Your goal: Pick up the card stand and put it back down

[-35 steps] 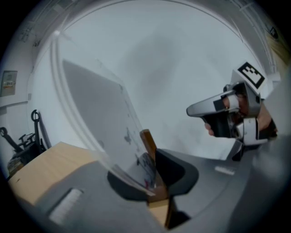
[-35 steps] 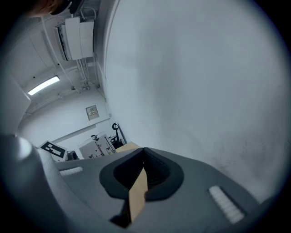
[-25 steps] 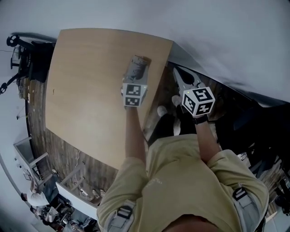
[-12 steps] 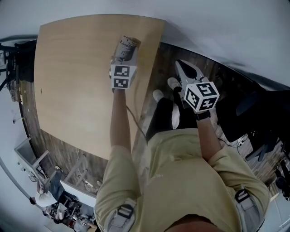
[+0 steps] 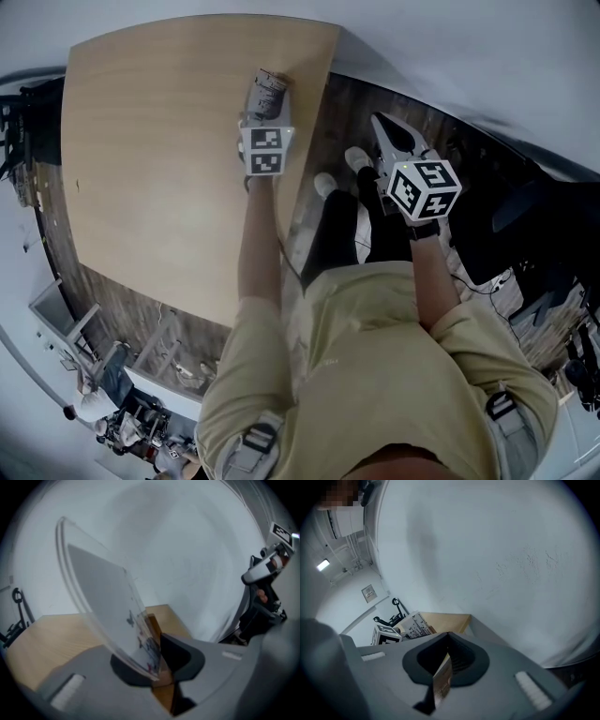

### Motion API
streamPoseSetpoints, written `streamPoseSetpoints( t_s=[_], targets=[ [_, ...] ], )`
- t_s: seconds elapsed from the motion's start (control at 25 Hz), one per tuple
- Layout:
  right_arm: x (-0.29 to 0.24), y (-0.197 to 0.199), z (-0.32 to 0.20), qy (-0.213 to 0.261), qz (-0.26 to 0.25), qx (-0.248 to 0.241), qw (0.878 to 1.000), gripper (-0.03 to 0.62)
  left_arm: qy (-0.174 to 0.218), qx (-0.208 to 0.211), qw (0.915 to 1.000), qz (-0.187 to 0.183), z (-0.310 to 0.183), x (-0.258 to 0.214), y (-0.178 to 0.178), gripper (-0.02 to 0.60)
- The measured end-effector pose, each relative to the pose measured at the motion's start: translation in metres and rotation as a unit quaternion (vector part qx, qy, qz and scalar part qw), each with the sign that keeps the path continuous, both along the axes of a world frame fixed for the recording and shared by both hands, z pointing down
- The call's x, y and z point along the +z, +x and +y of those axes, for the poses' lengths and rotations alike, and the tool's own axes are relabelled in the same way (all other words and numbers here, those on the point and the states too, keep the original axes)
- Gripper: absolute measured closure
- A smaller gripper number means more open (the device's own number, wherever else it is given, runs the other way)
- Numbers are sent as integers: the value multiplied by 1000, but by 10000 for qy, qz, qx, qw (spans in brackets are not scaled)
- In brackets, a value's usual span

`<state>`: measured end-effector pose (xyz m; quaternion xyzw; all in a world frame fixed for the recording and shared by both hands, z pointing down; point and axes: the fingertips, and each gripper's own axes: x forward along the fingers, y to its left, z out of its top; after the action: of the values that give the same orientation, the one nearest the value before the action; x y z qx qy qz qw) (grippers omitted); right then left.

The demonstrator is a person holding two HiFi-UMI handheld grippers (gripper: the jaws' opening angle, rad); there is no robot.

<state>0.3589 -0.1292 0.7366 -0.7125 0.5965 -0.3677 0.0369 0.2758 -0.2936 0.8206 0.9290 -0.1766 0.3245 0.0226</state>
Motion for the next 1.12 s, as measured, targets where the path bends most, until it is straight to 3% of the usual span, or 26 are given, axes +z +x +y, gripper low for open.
streamPoseSetpoints(
  t_s=[0.24, 0.28, 0.4, 0.52, 0.76, 0.96, 1.12],
  targets=[
    [-3, -5, -3, 23, -16, -64, 10000, 591, -36, -36, 10000, 14, 5, 10, -5, 513],
    [-4, -5, -4, 22, -21, -74, 10000, 591, -100, -26, 9999, 43, 7, 10, -4, 489],
    [-12, -3, -8, 43, -31, -128, 9999, 591, -354, 34, 9993, 120, 12, 9, 0, 283],
    [-25, -3, -23, 139, -3, -226, 9996, 591, -433, 59, 9990, 112, 7, 0, 0, 224],
    [-75, -10, -50, 477, 140, -457, 9977, 591, -672, -422, 9960, 400, 18, -33, -18, 184],
    [-144, -28, -73, 926, 334, -796, 9920, 591, -832, -1181, 9863, 801, 25, -79, -58, 184],
    [-184, -46, -94, 1219, 432, -1079, 9857, 591, -645, -1687, 9781, 1037, 20, -116, -95, 235]
  ],
)
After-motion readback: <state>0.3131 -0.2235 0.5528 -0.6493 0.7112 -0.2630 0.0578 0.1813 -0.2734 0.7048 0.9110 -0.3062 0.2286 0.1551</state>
